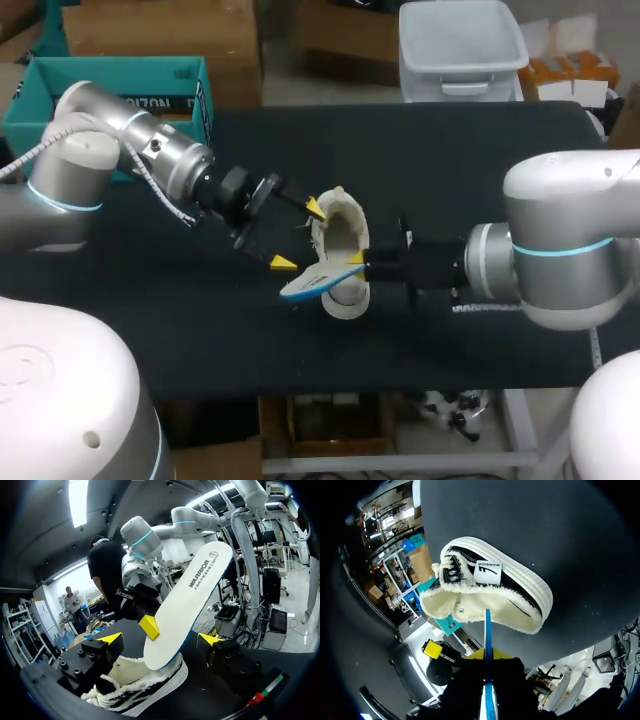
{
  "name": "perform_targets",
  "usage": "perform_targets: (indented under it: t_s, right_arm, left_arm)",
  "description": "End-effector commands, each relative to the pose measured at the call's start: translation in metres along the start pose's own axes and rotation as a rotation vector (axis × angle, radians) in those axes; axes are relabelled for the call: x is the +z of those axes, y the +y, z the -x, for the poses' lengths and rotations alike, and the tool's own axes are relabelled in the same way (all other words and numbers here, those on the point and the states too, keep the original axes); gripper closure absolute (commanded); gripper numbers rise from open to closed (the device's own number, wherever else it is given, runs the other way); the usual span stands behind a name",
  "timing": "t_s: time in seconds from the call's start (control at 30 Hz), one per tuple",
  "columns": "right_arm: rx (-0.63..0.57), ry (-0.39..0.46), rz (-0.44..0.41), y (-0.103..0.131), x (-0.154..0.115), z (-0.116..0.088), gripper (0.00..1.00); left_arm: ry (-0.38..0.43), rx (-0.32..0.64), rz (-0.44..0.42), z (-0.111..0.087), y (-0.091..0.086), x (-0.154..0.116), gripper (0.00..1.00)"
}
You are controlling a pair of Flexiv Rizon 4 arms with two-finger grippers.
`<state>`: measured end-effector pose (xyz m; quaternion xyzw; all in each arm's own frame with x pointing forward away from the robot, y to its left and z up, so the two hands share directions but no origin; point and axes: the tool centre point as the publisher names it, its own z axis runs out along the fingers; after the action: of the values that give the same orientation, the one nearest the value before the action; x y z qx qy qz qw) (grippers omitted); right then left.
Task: Open the shoe tongue, take the insole out of the shoe, put the insole back into the shoe, and pack the shoe into the shoebox
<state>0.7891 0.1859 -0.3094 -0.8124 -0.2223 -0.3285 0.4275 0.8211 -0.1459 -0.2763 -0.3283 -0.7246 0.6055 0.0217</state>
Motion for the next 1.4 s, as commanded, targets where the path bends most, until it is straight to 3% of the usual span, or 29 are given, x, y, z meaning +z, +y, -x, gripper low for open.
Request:
perform_targets:
  t_s: [0.03,0.47,0.57,0.63,0.67,0.73,0.77,0.83,0.87,0.9,1.23,1.27,1.3,1.37,1.4]
  right_arm:
    - [-0.009,0.143,-0.099,0.018,0.0,0.007,1.0]
    - [-0.033,0.131,-0.138,0.029,0.007,-0.013,1.0]
    - [-0.031,0.122,-0.144,0.031,0.007,-0.015,1.0]
    - [-0.028,0.116,-0.147,0.032,0.009,-0.018,1.0]
    - [-0.025,0.112,-0.15,0.032,0.01,-0.019,1.0]
    - [-0.023,0.108,-0.15,0.032,0.01,-0.02,1.0]
    - [-0.021,0.106,-0.149,0.032,0.01,-0.02,1.0]
    - [-0.019,0.103,-0.149,0.031,0.011,-0.021,1.0]
    - [-0.018,0.102,-0.149,0.03,0.012,-0.022,1.0]
    - [-0.017,0.1,-0.149,0.03,0.013,-0.022,1.0]
    - [-0.001,0.078,-0.143,0.025,0.017,-0.023,1.0]
    - [0.006,0.07,-0.138,0.024,0.018,-0.024,0.98]
    - [0.008,0.067,-0.138,0.024,0.019,-0.024,0.65]
    - [0.022,0.048,-0.136,0.023,0.018,-0.024,0.35]
    - [0.024,0.039,-0.138,0.023,0.018,-0.024,0.25]
  left_arm:
    - [-0.034,0.023,-0.012,-0.004,0.011,0.008,0.0]
    - [-0.043,0.08,-0.04,-0.009,0.029,0.024,0.02]
    - [-0.059,0.094,-0.05,-0.004,0.029,0.028,0.18]
    - [-0.067,0.105,-0.054,-0.002,0.029,0.03,0.36]
    - [-0.078,0.112,-0.058,0.0,0.028,0.031,0.51]
    - [-0.079,0.117,-0.058,0.001,0.027,0.032,0.67]
    - [-0.082,0.122,-0.058,0.002,0.026,0.033,0.73]
    - [-0.089,0.133,-0.05,0.004,0.026,0.035,0.74]
    - [-0.09,0.135,-0.051,0.005,0.026,0.036,0.8]
    - [-0.093,0.14,-0.052,0.005,0.026,0.036,1.0]
    - [-0.08,0.162,-0.039,0.012,0.025,0.035,1.0]
    - [-0.076,0.162,-0.037,0.013,0.025,0.034,1.0]
    - [-0.074,0.163,-0.036,0.014,0.025,0.034,1.0]
    - [-0.069,0.166,-0.031,0.015,0.026,0.034,1.0]
    - [-0.064,0.166,-0.029,0.016,0.027,0.034,1.0]
